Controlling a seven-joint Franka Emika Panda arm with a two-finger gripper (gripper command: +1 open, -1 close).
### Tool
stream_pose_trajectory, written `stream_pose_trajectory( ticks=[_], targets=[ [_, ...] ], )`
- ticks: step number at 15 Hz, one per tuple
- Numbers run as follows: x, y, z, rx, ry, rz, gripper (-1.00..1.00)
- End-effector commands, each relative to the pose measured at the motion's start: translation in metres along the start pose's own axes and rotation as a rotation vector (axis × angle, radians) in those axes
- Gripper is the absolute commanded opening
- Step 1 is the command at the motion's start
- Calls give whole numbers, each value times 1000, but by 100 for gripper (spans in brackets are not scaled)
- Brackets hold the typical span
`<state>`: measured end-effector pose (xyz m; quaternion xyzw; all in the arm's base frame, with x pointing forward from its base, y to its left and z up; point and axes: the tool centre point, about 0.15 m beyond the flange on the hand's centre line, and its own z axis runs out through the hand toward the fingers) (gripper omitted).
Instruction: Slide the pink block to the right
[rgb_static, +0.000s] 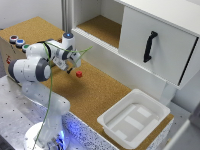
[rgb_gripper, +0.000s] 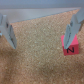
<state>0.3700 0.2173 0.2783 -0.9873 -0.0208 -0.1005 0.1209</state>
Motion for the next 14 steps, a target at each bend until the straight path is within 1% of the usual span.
stream_pose_trajectory(
  ticks=[1,2,4,6,7,10,14],
  targets=[
    [17,-5,36,47,-42,-72,-100],
    [20,-7,39,35,-47,-81,-100],
    [23,-12,42,35,-53,-94,-100],
    [24,-13,45,22,-58,-96,-100],
    [25,-11,49,6,-65,-99,-100],
    [32,-5,57,-80,-78,-111,-100],
    [39,8,63,-126,-83,-92,-100]
  ],
)
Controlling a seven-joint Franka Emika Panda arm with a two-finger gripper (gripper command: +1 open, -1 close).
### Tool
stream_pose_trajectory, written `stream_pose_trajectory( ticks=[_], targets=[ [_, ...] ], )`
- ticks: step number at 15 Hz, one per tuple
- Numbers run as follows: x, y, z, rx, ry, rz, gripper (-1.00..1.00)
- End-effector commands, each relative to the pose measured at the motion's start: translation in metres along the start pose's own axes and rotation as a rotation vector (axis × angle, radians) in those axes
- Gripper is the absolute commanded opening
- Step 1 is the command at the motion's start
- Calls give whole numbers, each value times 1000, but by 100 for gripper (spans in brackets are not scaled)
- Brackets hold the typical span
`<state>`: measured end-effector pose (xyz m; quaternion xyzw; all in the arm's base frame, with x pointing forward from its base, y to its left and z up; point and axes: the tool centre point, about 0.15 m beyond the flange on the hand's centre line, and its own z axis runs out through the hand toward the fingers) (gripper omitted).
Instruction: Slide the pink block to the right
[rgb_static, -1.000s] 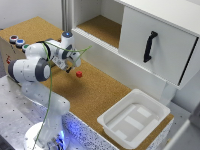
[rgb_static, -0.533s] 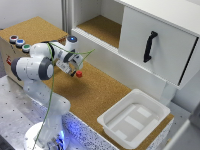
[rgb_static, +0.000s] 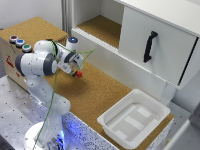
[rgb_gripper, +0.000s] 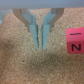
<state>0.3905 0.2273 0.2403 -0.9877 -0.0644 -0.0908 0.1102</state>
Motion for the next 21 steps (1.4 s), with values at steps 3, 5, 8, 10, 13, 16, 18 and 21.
stream_pose_trajectory(
  ticks=[3,5,8,10,13,16,18,21],
  targets=[
    [28,24,18,-117,-58,11,-100],
    [27,34,17,-150,-66,36,-100],
    [25,48,17,-181,-75,58,-100],
    [25,58,18,-191,-78,77,-100],
    [26,74,15,-203,-69,111,-100],
    [28,89,10,-223,-65,133,-100],
    [28,101,4,-242,-64,151,-100],
    [24,121,-3,-270,-64,179,-100]
  ],
)
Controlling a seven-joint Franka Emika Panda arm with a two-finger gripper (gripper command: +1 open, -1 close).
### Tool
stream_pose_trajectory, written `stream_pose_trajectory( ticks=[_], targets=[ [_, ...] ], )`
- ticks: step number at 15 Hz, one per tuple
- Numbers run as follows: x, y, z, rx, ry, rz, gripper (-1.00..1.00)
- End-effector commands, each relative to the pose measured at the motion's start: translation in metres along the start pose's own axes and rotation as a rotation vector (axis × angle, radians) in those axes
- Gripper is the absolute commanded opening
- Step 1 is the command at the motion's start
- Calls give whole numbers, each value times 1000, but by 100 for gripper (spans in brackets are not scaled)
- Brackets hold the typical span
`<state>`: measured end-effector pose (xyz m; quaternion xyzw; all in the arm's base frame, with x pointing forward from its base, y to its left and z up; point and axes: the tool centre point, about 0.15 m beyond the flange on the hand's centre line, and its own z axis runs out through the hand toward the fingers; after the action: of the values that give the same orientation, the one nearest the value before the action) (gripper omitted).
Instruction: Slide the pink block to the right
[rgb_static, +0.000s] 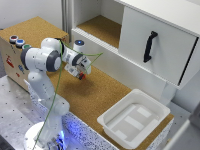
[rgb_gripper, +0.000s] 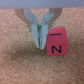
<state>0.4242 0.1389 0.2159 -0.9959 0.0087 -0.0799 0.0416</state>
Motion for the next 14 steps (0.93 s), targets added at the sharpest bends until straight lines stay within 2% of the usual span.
stream_pose_trajectory(
  ticks=[1,8,14],
  targets=[
    [8,34,-9,-135,-46,49,-100],
    [10,83,-20,-196,-41,113,-100],
    [14,118,-16,-239,-60,147,-100]
  ],
)
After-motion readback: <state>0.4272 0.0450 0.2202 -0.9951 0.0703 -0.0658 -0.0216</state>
